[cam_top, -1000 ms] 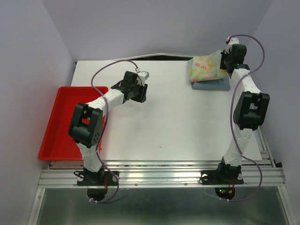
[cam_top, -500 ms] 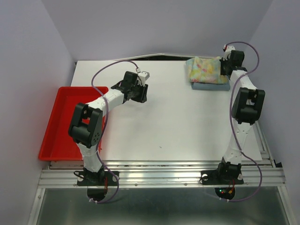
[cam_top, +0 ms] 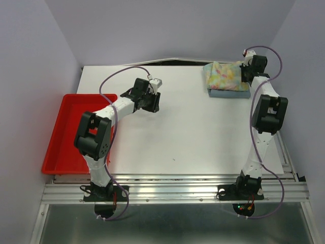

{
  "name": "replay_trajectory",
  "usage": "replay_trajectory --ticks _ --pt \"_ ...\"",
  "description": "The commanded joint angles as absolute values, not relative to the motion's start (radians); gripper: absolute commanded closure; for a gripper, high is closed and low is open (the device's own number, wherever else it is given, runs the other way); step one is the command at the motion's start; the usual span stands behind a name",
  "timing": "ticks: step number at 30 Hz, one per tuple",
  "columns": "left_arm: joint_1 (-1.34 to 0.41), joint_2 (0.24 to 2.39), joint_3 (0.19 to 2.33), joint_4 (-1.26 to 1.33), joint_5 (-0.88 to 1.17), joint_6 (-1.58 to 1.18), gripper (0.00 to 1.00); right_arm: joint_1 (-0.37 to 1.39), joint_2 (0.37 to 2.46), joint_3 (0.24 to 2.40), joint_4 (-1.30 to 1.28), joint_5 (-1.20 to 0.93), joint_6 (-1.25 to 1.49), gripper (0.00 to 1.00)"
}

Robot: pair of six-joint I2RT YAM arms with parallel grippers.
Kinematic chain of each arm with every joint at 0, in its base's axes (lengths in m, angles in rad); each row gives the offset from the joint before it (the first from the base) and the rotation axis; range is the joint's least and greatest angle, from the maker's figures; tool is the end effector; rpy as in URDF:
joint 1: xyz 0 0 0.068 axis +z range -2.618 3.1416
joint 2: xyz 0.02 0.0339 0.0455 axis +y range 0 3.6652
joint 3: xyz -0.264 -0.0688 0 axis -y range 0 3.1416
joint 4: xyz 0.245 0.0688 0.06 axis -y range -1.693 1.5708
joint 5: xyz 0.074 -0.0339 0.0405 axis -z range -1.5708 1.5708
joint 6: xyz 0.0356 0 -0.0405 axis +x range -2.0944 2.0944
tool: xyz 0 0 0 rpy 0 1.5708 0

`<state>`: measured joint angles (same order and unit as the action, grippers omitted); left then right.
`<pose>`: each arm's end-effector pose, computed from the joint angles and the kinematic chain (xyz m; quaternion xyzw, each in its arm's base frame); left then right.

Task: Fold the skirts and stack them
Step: Neatly place the folded skirt to the corner

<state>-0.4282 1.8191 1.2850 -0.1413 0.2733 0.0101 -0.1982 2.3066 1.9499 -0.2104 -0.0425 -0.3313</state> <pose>0.3697 -0.1793 0.2286 0.2517 0.8589 -0.2091 0.3940 0.5299 -0.1049 0.2210 -0.0685 0.8739 -0.1079 0.4691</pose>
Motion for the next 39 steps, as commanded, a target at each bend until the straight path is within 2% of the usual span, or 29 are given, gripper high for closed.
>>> replay_trajectory --ticks 1,8,9,12,13,14,15,17,20,21,24,26,32,36,37,39 --pt "-0.423 1.779 1.273 -0.133 0.284 0.021 0.55 -0.224 2.273 1.997 -0.192 -0.054 -0.383 0.99" --pt "-0.423 1.779 1.272 -0.129 0.288 0.021 0.55 -0.233 2.253 1.993 -0.193 -0.058 -0.377 0.99" --pt "-0.423 1.779 1.273 -0.127 0.290 0.021 0.55 -0.233 2.269 1.997 -0.195 -0.052 -0.376 0.93" --pt "-0.423 1.769 1.276 -0.130 0.288 0.029 0.52 -0.233 2.302 2.046 -0.228 -0.012 -0.376 0.63" --pt "-0.423 1.753 1.273 -0.130 0.287 0.035 0.50 -0.233 2.315 2.055 -0.233 -0.003 -0.368 0.43" --pt "-0.423 1.743 1.270 -0.130 0.285 0.041 0.45 -0.233 2.313 2.060 -0.233 -0.003 -0.367 0.31" --pt "-0.422 1.733 1.267 -0.129 0.287 0.044 0.38 -0.233 2.310 2.060 -0.233 -0.003 -0.358 0.26" --pt "-0.419 1.697 1.262 -0.127 0.290 0.057 0.32 -0.233 2.295 2.068 -0.236 -0.005 -0.344 0.20" --pt "-0.410 1.646 1.272 -0.129 0.278 0.071 0.02 -0.233 2.287 2.123 -0.259 -0.003 -0.324 0.06" --pt "-0.407 1.632 1.275 -0.129 0.273 0.072 0.01 -0.233 2.287 2.143 -0.267 0.017 -0.312 0.01" --pt "-0.384 1.576 1.296 -0.129 0.256 0.075 0.02 -0.233 2.270 2.226 -0.317 0.034 -0.285 0.00" --pt "-0.367 1.546 1.308 -0.124 0.232 0.063 0.02 -0.233 2.243 2.255 -0.350 -0.027 -0.270 0.00" --pt "-0.311 1.476 1.404 -0.193 0.252 0.067 0.02 -0.233 2.063 2.163 -0.377 -0.276 -0.209 0.01" --pt "-0.305 1.424 1.345 -0.155 0.275 0.081 0.02 -0.233 2.066 2.131 -0.376 -0.385 -0.086 0.08" --pt "-0.305 1.419 1.336 -0.149 0.265 0.074 0.01 -0.233 2.100 2.134 -0.374 -0.418 -0.037 0.17" --pt "-0.305 1.416 1.316 -0.141 0.261 0.071 0.02 -0.233 2.132 2.132 -0.368 -0.449 0.015 0.24"
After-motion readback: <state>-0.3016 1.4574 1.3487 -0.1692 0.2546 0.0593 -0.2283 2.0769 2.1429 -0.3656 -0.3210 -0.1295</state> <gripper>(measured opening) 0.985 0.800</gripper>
